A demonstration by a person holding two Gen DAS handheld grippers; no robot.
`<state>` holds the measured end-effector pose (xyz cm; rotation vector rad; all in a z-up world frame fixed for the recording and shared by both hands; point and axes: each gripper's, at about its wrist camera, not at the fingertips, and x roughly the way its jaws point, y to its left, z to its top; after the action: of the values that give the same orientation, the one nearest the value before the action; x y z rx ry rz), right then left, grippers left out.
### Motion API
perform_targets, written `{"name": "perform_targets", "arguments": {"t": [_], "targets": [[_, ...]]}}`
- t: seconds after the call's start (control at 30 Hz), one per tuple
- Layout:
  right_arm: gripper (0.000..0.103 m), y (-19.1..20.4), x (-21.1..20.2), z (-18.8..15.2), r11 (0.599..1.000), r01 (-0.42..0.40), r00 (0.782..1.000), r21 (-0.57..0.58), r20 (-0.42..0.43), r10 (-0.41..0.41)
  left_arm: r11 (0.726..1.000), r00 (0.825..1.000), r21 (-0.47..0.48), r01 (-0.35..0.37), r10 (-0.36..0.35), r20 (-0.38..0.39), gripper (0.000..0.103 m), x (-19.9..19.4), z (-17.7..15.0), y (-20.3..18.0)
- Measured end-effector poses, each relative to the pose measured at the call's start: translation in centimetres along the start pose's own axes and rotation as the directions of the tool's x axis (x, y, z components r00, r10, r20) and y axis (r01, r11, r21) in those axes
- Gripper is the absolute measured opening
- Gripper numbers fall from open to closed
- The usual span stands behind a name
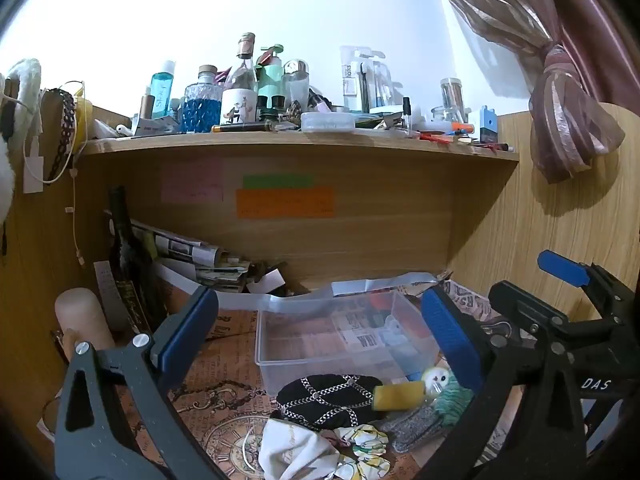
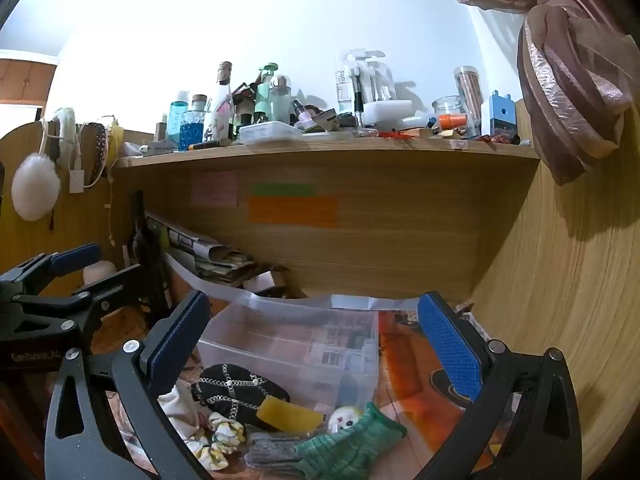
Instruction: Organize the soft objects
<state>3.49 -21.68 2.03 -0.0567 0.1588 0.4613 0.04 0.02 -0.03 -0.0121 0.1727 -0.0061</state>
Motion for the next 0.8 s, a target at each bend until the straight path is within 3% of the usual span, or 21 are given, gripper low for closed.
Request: {"name": "perform_targets", "arguments": {"t": [0.8], "targets": [[0.103, -0.3, -0.1, 0.2, 1.0, 0.0, 1.0, 0.021, -0.002, 0.0, 1.0, 1.0, -0.014, 0.027, -0.028, -0.011, 0.103, 0.2, 0.1, 0.6]]}}
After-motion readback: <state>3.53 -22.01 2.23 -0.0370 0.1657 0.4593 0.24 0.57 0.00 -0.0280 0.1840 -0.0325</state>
